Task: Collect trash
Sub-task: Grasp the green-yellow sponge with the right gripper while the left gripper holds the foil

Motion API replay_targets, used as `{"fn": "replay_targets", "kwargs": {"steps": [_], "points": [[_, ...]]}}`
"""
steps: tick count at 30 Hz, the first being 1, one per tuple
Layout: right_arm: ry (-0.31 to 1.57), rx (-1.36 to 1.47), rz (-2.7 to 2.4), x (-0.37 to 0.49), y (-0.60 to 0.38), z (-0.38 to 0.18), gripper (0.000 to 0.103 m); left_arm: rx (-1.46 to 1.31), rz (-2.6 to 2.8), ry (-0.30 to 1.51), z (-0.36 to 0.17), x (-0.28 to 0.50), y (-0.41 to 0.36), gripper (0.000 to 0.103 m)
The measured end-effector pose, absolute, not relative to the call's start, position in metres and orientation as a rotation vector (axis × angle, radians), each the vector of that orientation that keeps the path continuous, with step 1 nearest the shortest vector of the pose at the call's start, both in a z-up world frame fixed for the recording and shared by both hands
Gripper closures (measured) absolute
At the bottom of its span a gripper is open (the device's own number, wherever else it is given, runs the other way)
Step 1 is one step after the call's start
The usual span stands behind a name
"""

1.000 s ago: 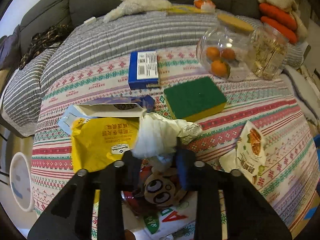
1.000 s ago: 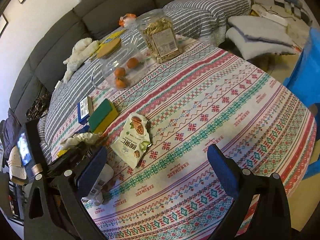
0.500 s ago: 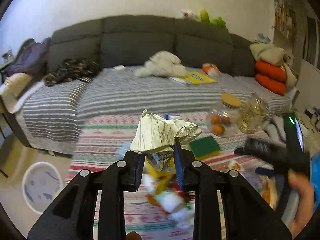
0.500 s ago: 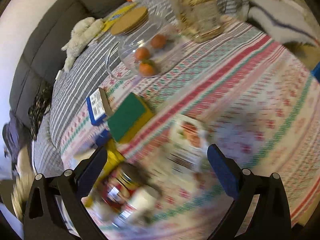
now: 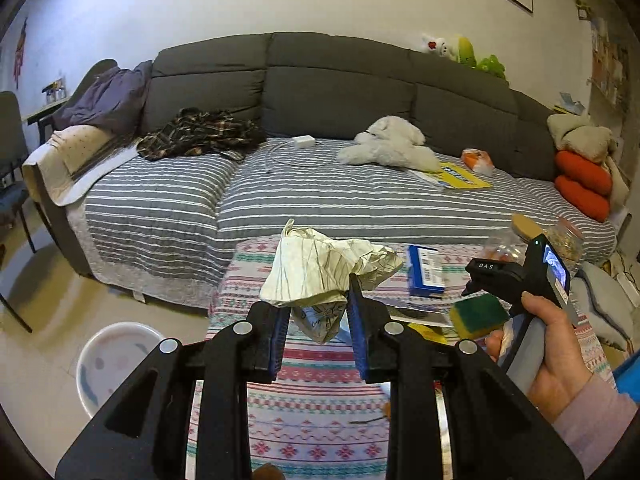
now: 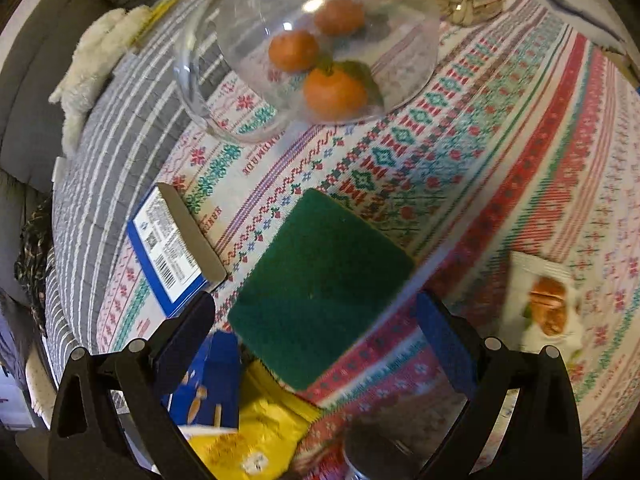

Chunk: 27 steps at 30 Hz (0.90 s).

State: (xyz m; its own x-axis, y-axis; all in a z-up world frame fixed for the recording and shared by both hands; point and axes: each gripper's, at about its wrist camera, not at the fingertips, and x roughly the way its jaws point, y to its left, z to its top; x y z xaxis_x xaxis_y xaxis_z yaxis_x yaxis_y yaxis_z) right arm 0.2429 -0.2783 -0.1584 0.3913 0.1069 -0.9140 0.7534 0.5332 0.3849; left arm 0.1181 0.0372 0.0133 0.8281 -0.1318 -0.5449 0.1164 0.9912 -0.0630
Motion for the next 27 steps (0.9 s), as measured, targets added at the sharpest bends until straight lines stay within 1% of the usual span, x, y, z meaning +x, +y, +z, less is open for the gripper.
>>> {"fn": "replay_targets", "kwargs": {"steps": [2, 4, 5, 6, 9, 14, 24, 27], "points": [[1.103, 0.934, -0.517, 0.244, -0.277, -0.161, 0.007, -0.025, -0.125, 0.579, 0.015, 0.118, 0.042, 0.077], [1.100, 0.889, -0.527, 0.245, -0.275, -0.159, 0.015, -0.029, -0.121, 0.584, 0.015, 0.118, 0.045, 0.077], [1.091, 0.876, -0.523, 0.244, -0.274, -0.158, 0.025, -0.034, -0.121, 0.590, 0.015, 0.120, 0.047, 0.077], [1.081, 0.875, -0.506, 0.243, -0.274, -0.157, 0.029, -0.040, -0.122, 0.598, 0.014, 0.122, 0.049, 0.077], [1.062, 0.865, -0.466, 0.239, -0.269, -0.156, 0.037, -0.049, -0.125, 0.615, 0.011, 0.123, 0.050, 0.077], [0.989, 0.816, -0.394, 0.216, -0.266, -0.137, 0.039, -0.059, -0.137, 0.637, 0.007, 0.125, 0.053, 0.077], [0.806, 0.655, -0.301, 0.172, -0.252, -0.076, 0.039, -0.112, -0.146, 0.648, 0.008, 0.127, 0.061, 0.077], [0.750, 0.617, -0.277, 0.158, -0.239, -0.066, 0.039, -0.127, -0.154, 0.644, 0.011, 0.125, 0.066, 0.077]]}}
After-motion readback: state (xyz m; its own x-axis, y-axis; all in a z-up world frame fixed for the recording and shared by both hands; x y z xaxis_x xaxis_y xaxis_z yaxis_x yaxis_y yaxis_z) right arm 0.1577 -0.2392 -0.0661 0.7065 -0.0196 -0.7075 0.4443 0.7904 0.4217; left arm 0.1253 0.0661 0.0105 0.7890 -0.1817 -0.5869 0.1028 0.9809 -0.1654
